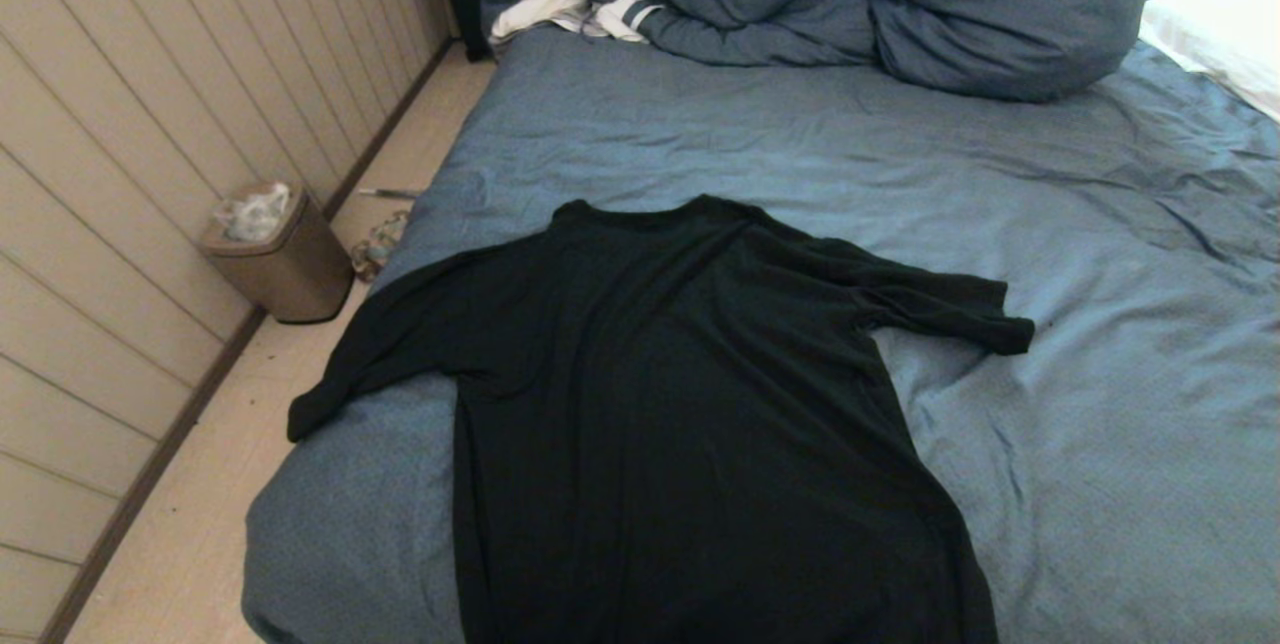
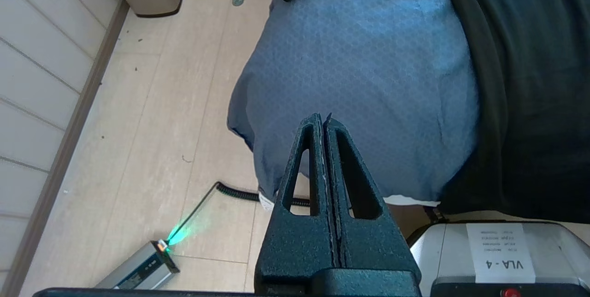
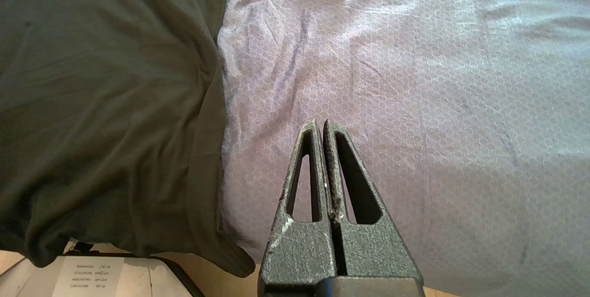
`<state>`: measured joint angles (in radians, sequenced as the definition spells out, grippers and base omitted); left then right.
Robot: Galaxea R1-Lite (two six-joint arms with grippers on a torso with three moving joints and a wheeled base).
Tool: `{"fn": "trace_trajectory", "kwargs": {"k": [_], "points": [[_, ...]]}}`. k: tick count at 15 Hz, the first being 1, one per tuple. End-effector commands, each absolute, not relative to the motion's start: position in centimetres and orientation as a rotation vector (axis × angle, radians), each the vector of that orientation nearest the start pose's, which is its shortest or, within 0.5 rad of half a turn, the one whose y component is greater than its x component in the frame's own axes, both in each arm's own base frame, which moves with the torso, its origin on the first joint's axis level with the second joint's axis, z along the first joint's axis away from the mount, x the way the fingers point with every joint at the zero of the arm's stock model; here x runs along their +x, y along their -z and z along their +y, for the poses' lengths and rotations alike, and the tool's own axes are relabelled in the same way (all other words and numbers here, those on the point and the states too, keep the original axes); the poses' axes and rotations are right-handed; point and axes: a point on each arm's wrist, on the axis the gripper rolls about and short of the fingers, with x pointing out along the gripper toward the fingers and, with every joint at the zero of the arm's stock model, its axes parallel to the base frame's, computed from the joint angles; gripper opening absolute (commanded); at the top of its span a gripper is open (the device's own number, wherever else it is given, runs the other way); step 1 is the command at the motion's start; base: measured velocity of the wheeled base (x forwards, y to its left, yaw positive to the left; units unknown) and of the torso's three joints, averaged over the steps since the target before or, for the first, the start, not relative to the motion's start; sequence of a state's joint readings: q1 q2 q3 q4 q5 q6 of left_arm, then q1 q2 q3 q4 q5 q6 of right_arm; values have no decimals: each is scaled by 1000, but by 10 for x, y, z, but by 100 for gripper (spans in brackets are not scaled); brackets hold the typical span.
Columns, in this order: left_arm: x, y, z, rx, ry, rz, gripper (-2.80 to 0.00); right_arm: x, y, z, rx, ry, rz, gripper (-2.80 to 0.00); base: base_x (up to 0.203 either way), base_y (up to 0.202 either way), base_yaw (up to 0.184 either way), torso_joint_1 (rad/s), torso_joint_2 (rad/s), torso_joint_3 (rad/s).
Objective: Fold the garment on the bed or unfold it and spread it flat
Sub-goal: Fold the black T-shirt
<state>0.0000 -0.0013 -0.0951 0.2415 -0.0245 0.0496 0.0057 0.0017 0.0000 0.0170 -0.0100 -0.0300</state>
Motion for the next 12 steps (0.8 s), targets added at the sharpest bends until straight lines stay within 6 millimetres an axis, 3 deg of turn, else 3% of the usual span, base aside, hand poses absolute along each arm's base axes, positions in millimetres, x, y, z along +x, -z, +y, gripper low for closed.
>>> {"fn": "trace_trajectory", "kwargs": {"k": [1, 10, 12], "points": [[-32, -77, -1, 42, 27, 145, -280, -23, -74, 0, -29, 4, 20, -280, 0, 0, 0, 0, 0, 0], [-32, -77, 0, 41, 13, 141, -280, -24, -76, 0, -53, -3, 26, -280, 0, 0, 0, 0, 0, 0], [-31, -88, 0, 42, 14, 142, -280, -30, -93, 0, -54, -6, 50, -280, 0, 0, 0, 0, 0, 0]]}}
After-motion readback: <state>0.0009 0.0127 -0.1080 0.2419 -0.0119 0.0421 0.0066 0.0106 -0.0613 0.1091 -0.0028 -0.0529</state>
